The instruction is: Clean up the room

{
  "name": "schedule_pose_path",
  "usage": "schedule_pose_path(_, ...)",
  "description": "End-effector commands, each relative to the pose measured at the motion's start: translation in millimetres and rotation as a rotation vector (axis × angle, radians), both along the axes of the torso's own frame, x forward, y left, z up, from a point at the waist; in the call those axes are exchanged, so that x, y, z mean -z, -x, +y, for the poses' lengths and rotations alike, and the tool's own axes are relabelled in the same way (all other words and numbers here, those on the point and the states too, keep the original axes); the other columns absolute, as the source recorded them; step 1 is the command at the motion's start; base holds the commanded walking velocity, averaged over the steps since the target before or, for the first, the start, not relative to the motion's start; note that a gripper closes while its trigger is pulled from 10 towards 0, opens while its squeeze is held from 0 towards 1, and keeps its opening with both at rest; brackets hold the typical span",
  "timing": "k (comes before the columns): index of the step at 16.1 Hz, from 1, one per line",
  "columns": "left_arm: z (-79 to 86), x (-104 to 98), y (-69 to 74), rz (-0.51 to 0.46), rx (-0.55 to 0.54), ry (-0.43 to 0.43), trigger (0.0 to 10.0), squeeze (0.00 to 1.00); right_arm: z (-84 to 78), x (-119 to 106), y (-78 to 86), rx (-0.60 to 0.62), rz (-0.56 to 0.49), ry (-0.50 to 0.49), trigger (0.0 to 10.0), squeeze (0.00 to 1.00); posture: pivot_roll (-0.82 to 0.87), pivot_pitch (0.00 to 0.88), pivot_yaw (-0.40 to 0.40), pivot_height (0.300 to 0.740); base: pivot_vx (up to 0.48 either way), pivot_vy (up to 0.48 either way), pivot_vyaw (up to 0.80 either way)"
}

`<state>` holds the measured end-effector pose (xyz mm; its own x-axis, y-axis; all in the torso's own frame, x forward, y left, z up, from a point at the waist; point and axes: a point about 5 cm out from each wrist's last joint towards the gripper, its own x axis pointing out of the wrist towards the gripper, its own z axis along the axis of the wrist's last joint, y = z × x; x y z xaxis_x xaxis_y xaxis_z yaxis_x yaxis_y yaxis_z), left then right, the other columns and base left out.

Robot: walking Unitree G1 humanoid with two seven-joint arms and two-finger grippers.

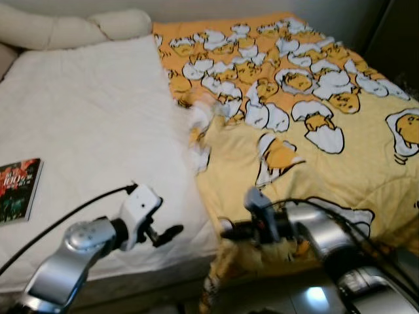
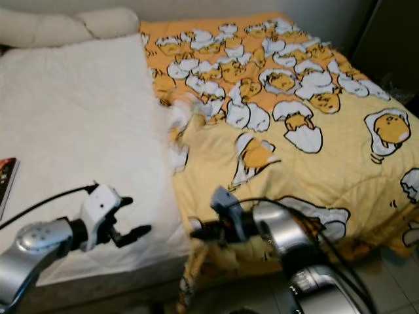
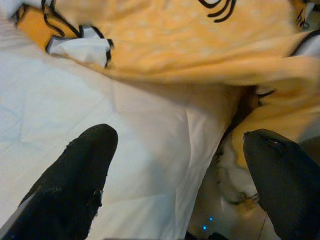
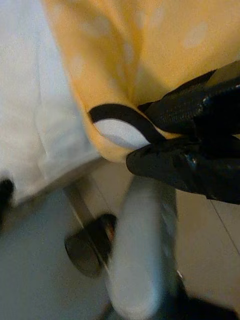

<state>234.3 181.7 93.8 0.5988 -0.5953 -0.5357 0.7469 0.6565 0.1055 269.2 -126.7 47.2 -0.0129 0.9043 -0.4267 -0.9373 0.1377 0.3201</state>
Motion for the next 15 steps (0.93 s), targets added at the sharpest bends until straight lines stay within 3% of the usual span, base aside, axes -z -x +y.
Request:
schedule_pose_path(1, 6.1, -1, 0.0, 0.005, 0.005, -0.013, 10.0, 0.0, 5.5, -12, 4.2, -0.078, -0.004, -0.053, 0.0, 0.0, 0.13, 0.0, 0.051, 0.74, 0.0, 0.0, 0.0)
schedule_pose_path(6, 13.0, 0, 3.9, 0.033, 0.037, -0.031, 10.0, 0.0, 7.9, -51, 35.3, -0.151, 0.096, -0.274, 0.0, 0.0, 0.13, 0.0, 0.059, 0.74, 0.0, 0.0, 0.0)
schedule_pose_path(9, 12.0, 0, 4.8, 0.039, 0.055, -0.034, 10.0, 0.0, 2.8, -48, 58.1, -0.22, 0.13, -0.22, 0.0, 0.0, 0.13, 0.0, 0.064, 0.74, 0.0, 0.0, 0.0)
schedule_pose_path(10, 10.6, 1, 4.3, 0.039, 0.062, -0.035, 10.0, 0.0, 1.0, -47, 58.9, -0.211, 0.121, -0.192, 1.2, 0.0, 0.12, 0.0, 0.065, 0.74, 0.0, 0.0, 0.0)
schedule_pose_path(11, 9.9, 1, 4.0, 0.04, 0.064, -0.035, 10.0, 0.0, 0.2, -47, 58.3, -0.207, 0.112, -0.173, 1.2, 0.0, 0.12, 0.0, 0.065, 0.74, 0.0, 0.0, 0.0)
schedule_pose_path(12, 8.3, 2, 2.9, 0.039, 0.069, -0.035, 10.0, 0.0, -1.6, -44, 57.2, -0.179, 0.076, -0.108, 9.7, 0.0, 0.12, 0.0, 0.066, 0.74, 0.0, 0.0, 0.0)
schedule_pose_path(13, 7.0, 3, 1.2, 0.038, 0.073, -0.035, 10.0, 0.0, -3.7, -43, 59.5, -0.181, 0.104, -0.06, 10.0, 0.0, 0.12, 0.0, 0.067, 0.74, 0.0, 0.0, 0.0)
schedule_pose_path(14, 6.6, 3, 0.2, 0.037, 0.073, -0.035, 10.0, 0.0, -4.8, -43, 59.1, -0.172, 0.105, -0.041, 10.0, 1.0, 0.12, 0.0, 0.067, 0.74, 0.0, 0.0, 0.0)
schedule_pose_path(15, 6.0, 4, -1.3, 0.036, 0.071, -0.034, 10.0, 0.0, -6.1, -42, 57.2, -0.151, 0.095, -0.02, 10.0, 1.0, 0.12, 0.0, 0.065, 0.74, 0.0, 0.0, 0.0)
